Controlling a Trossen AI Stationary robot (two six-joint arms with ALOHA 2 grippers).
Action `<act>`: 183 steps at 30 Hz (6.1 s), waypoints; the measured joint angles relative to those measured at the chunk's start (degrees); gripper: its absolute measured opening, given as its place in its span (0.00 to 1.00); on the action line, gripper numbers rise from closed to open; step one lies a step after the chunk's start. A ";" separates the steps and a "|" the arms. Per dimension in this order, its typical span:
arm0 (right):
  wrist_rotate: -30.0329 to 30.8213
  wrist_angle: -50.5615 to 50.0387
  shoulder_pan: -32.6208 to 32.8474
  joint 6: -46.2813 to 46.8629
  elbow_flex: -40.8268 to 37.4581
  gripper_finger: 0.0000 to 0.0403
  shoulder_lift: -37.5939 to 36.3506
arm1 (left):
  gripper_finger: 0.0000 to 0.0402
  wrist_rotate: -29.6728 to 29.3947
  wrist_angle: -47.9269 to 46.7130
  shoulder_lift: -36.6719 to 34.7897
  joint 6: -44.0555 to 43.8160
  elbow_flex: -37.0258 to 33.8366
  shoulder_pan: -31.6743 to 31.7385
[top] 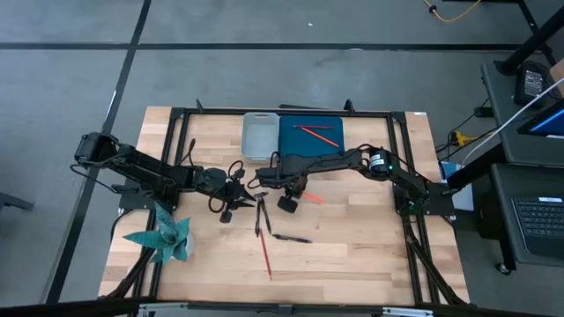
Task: Sort pens & pencils
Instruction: Put the orange pencil into the blue bin, then put the red pencil into the blue bin
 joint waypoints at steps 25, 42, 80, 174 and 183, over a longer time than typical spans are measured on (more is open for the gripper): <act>10.30 -13.79 -3.61 -5.49 19.14 0.11 -0.33 | 0.21 0.00 -0.28 0.01 0.02 0.00 0.01; 12.80 -16.84 -9.69 -10.40 24.39 0.11 -0.37 | 0.21 -0.05 -2.44 0.01 -0.37 0.00 -0.01; 11.17 -14.01 -19.69 -13.58 22.99 0.08 -3.69 | 0.21 -0.21 -3.00 0.01 -1.40 0.00 -0.01; 1.21 0.56 -20.69 -18.37 6.81 0.42 -3.83 | 0.21 -3.66 -1.73 0.01 0.39 0.00 -0.01; 8.60 1.55 -12.02 -16.14 5.57 0.42 -14.97 | 0.21 -6.68 -0.26 -2.47 -0.37 0.00 -0.71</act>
